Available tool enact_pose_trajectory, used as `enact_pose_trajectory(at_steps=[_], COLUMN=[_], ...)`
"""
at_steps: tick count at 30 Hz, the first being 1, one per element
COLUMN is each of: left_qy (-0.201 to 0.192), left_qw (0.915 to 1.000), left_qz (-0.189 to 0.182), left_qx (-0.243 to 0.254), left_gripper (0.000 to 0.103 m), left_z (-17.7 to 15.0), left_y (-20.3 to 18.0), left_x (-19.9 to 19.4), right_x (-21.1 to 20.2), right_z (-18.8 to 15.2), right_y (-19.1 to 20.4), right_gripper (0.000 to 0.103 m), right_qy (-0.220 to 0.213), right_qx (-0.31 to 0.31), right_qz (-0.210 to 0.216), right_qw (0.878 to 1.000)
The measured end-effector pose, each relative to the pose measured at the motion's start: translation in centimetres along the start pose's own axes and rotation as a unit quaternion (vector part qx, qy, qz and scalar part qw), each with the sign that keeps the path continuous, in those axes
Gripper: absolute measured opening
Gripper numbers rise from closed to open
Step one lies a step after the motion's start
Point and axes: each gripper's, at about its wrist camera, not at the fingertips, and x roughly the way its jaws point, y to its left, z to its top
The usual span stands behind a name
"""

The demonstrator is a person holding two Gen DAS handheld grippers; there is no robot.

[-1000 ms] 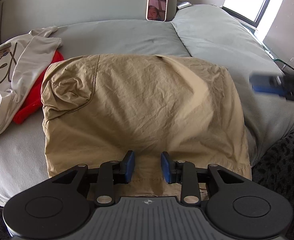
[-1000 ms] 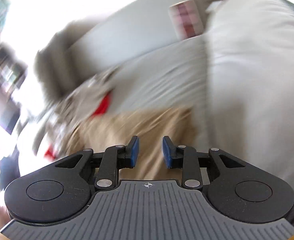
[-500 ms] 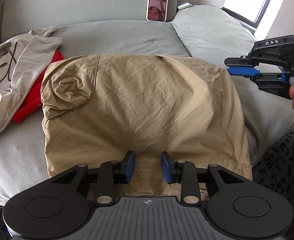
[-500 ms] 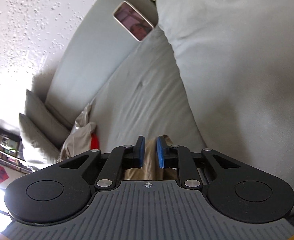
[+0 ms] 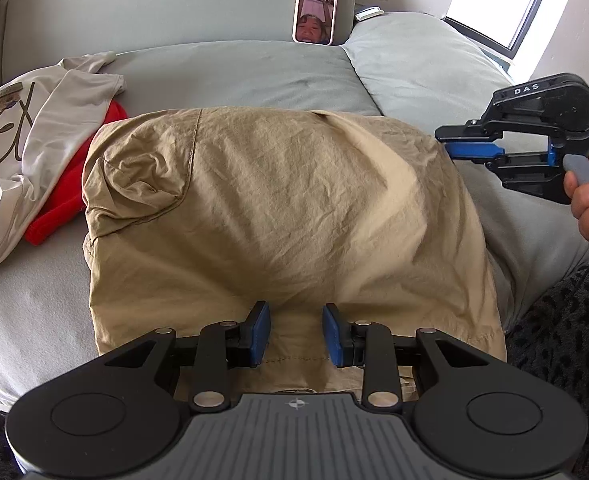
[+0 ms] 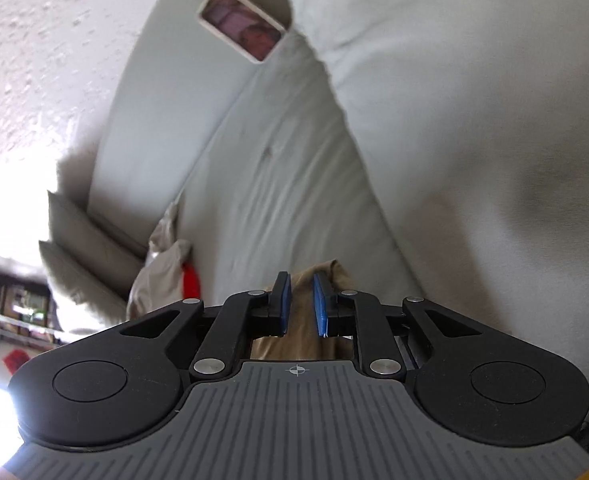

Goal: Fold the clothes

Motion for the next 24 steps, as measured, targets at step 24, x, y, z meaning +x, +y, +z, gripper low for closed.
enact_pose_trajectory(at_steps=[24], left_qy=[-0.040], left_qw=[0.9986], left_qz=[-0.015], left_qx=[-0.033], left_gripper=[0.031], left_z=[-0.1], left_y=[0.8], left_x=[-2.2], right_x=[-3.1], right_z=[-1.1], right_y=[-3.2], right_gripper=[0.013], right_qy=[-0.041], right_qx=[-0.006], right_qz=[-0.018], right_qw=[0.999])
